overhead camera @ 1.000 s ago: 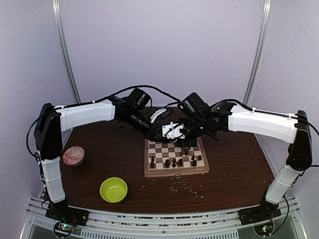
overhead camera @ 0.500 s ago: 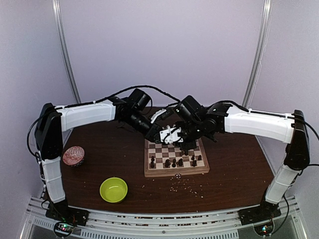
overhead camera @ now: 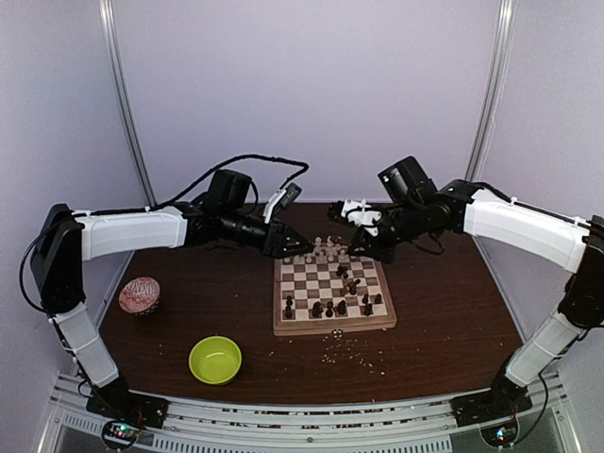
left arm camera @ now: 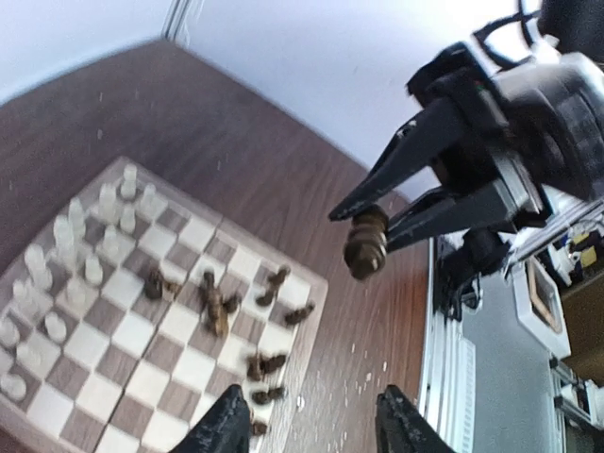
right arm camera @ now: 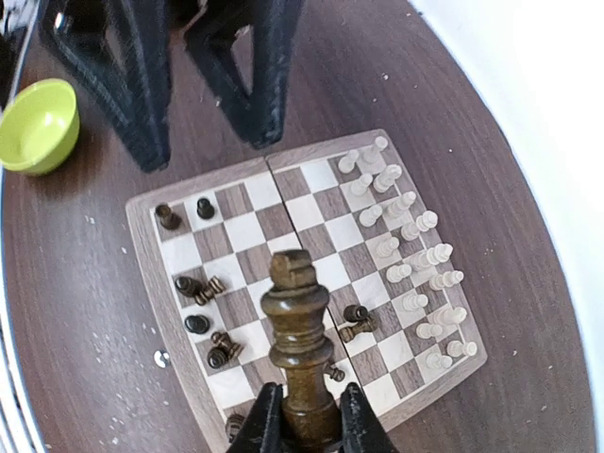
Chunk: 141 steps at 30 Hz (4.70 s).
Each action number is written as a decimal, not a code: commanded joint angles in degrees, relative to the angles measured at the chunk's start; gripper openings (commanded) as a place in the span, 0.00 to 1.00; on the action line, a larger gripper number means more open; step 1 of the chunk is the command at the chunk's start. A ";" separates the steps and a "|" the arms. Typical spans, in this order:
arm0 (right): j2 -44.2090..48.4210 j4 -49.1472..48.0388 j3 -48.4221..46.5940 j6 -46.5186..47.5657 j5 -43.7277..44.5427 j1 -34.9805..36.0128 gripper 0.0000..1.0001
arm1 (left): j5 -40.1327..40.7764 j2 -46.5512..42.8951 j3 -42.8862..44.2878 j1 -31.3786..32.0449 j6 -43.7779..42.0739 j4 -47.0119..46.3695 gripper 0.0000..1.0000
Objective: Set up the chess pieces on the board
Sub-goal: Pass from the left arm to the right, then pass from the right arm to the left, then move the bishop to c8.
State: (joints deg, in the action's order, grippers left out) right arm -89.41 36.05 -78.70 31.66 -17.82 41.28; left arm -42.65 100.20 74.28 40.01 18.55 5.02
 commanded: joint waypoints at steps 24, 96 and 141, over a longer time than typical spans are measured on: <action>0.21 -5.53 1.64 -14.33 -15.17 -3.92 0.10 | -2.76 7.14 5.61 4.15 13.12 -21.63 0.33; 13.72 -3.92 20.93 -9.62 -24.37 -26.76 0.46 | 36.47 11.07 29.82 17.26 -35.99 44.49 0.14; -21.51 12.71 -6.91 -2.90 -4.80 1.48 0.27 | 34.00 -5.62 6.59 11.85 -29.75 34.76 0.15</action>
State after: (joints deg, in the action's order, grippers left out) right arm -109.91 47.48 -83.64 29.47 -23.97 42.37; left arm -7.42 94.15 79.37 52.42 -11.44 41.82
